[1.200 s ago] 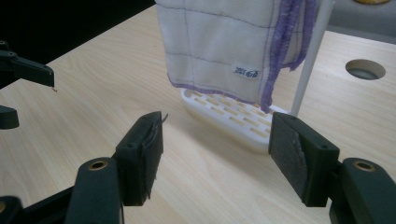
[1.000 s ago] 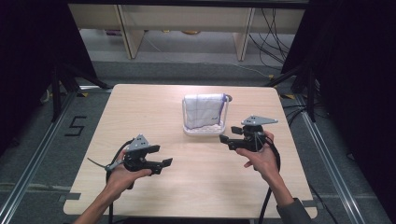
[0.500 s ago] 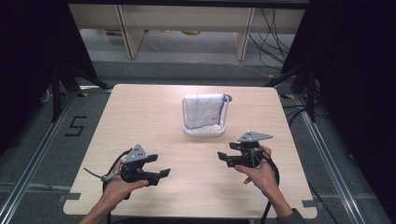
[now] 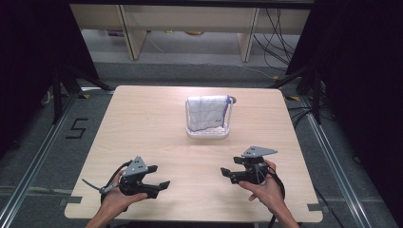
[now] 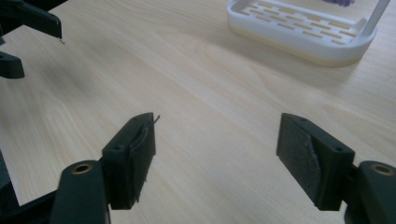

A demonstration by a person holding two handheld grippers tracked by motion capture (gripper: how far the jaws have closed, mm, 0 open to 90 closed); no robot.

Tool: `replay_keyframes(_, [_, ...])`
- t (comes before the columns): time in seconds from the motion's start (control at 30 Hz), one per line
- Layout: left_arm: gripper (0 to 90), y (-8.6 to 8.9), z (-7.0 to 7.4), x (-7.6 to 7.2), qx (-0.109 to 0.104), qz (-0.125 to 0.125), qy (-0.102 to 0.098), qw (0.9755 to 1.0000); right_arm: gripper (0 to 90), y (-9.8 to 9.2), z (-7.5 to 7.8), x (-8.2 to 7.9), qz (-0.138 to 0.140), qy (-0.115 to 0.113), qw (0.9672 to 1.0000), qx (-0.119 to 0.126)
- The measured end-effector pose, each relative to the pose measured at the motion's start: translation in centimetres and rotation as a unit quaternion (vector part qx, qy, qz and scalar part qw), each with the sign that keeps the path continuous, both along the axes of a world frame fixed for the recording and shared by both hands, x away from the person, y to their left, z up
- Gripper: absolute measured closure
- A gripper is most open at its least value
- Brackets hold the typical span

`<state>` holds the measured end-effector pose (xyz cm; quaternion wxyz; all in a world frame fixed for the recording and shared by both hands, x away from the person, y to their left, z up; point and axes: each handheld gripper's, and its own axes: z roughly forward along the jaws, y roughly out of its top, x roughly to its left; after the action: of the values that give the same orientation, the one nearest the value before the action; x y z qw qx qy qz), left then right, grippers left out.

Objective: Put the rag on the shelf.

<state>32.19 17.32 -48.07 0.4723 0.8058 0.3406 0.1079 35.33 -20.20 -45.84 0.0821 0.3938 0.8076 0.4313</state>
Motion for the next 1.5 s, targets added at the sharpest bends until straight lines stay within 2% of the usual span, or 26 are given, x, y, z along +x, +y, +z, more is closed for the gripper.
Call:
replay_keyframes(0.03, [22.8,0.1,0.0,-0.1,0.008,-0.002,0.002,1.0000,27.7,-0.1,-0.1,-0.2,-0.002,-0.006,0.9999,-0.010])
replay_keyframes(0.1, [22.4,0.0,-0.3,-0.3,0.002,-0.003,-0.002,1.0000,27.5,-0.2,-0.6,-0.5,0.007,-0.001,1.0000,-0.005])
replay_keyframes(0.13, [22.3,0.1,-0.3,-0.5,0.009,-0.001,-0.002,1.0000,27.2,-0.1,-0.7,-1.0,-0.005,0.015,0.9999,-0.001])
replay_keyframes(0.17, [22.1,0.1,-0.5,-0.5,0.007,-0.004,-0.003,1.0000,26.7,-0.3,-0.8,-0.9,0.005,0.002,1.0000,-0.008])
replay_keyframes(0.2, [22.1,0.1,-0.5,-0.7,0.016,-0.004,-0.006,0.9998,26.5,-0.3,-1.0,-1.1,0.007,0.002,1.0000,-0.006])
replay_keyframes(0.23, [21.9,0.0,-0.7,-0.8,0.008,-0.001,-0.008,0.9999,26.2,-0.3,-1.0,-1.4,0.001,0.003,1.0000,-0.008])
replay_keyframes(0.27, [21.7,0.1,-0.8,-0.9,0.011,-0.005,-0.003,0.9999,25.6,-0.3,-1.2,-1.5,0.007,0.002,1.0000,-0.005])
replay_keyframes(0.33, [21.5,0.0,-1.2,-1.2,0.008,-0.006,-0.003,0.9999,21.9,-0.3,-1.4,-1.9,0.006,0.003,0.9998,-0.021])
replay_keyframes(0.37, [21.5,0.0,-1.3,-1.2,0.018,-0.009,-0.001,0.9998,20.0,-0.3,-1.6,-2.1,0.009,0.001,0.9996,-0.026])
replay_keyframes(0.4, [21.4,-0.1,-1.4,-1.4,0.013,-0.010,-0.004,0.9999,18.8,-0.3,-1.8,-2.2,0.013,0.003,0.9995,-0.029])
replay_keyframes(0.47, [20.6,-0.1,-1.6,-1.7,0.014,-0.012,-0.001,0.9998,16.3,-0.1,-2.0,-2.8,0.013,0.025,0.9990,-0.035])
replay_keyframes(0.53, [19.7,0.0,-1.6,-2.0,0.013,-0.016,-0.002,0.9998,16.1,-0.2,-2.5,-3.1,0.029,0.002,0.9984,-0.049])
replay_keyframes(0.67, [18.7,0.0,-1.7,-2.5,0.020,-0.018,-0.008,0.9996,16.1,-0.5,-2.8,-4.0,0.029,0.012,0.9983,-0.048])
replay_keyframes(0.77, [17.0,-0.1,-1.9,-2.9,0.024,-0.012,-0.008,0.9996,16.0,-0.8,-3.0,-4.5,0.023,0.006,0.9986,-0.046])
replay_keyframes(0.9, [15.5,-0.2,-2.0,-3.1,0.049,-0.024,-0.010,0.9985,16.0,-1.1,-3.2,-5.3,0.024,0.005,0.9984,-0.051])
replay_keyframes(0.93, [15.5,-0.3,-2.1,-3.2,0.039,-0.019,-0.009,0.9990,16.0,-1.1,-3.2,-5.5,0.026,0.003,0.9983,-0.052])
replay_keyframes(0.97, [15.5,-0.3,-2.2,-3.2,0.039,-0.019,-0.010,0.9990,16.0,-1.1,-3.2,-5.8,0.021,0.008,0.9984,-0.053])
replay_keyframes(1.0, [15.5,-0.2,-2.1,-3.1,0.051,-0.024,-0.006,0.9984,16.0,-1.2,-3.3,-5.8,0.028,0.001,0.9980,-0.057])
replay_keyframes(1.1, [15.5,-0.4,-2.4,-3.0,0.046,-0.018,-0.003,0.9988,16.0,-1.3,-3.5,-6.2,0.032,-0.001,0.9975,-0.062])
replay_keyframes(1.13, [15.5,-0.3,-2.4,-2.9,0.061,-0.021,-0.004,0.9979,16.0,-1.2,-3.4,-6.4,0.029,0.004,0.9976,-0.063])
replay_keyframes(1.2, [15.4,-0.6,-2.5,-3.1,0.046,-0.019,-0.003,0.9987,16.0,-1.3,-3.5,-6.4,0.032,0.002,0.9975,-0.064])
replay_keyframes(1.27, [15.4,-0.4,-2.4,-3.0,0.063,-0.025,-0.006,0.9977,16.0,-1.2,-3.5,-6.4,0.029,0.002,0.9976,-0.063])
replay_keyframes(1.33, [15.4,-0.5,-2.4,-3.0,0.058,-0.025,-0.005,0.9980,16.0,-1.3,-3.6,-6.3,0.029,0.000,0.9973,-0.067])
replay_keyframes(1.37, [15.4,-0.6,-2.5,-3.0,0.047,-0.018,-0.005,0.9987,16.0,-1.3,-3.6,-6.3,0.030,-0.001,0.9972,-0.068])
replay_keyframes(1.4, [15.4,-0.4,-2.5,-2.9,0.064,-0.022,-0.007,0.9977,16.0,-1.3,-3.6,-6.3,0.030,-0.001,0.9972,-0.069])
replay_keyframes(1.5, [15.4,-0.5,-2.5,-2.9,0.054,-0.020,-0.004,0.9983,16.1,-1.2,-3.6,-6.3,0.032,-0.001,0.9970,-0.071])
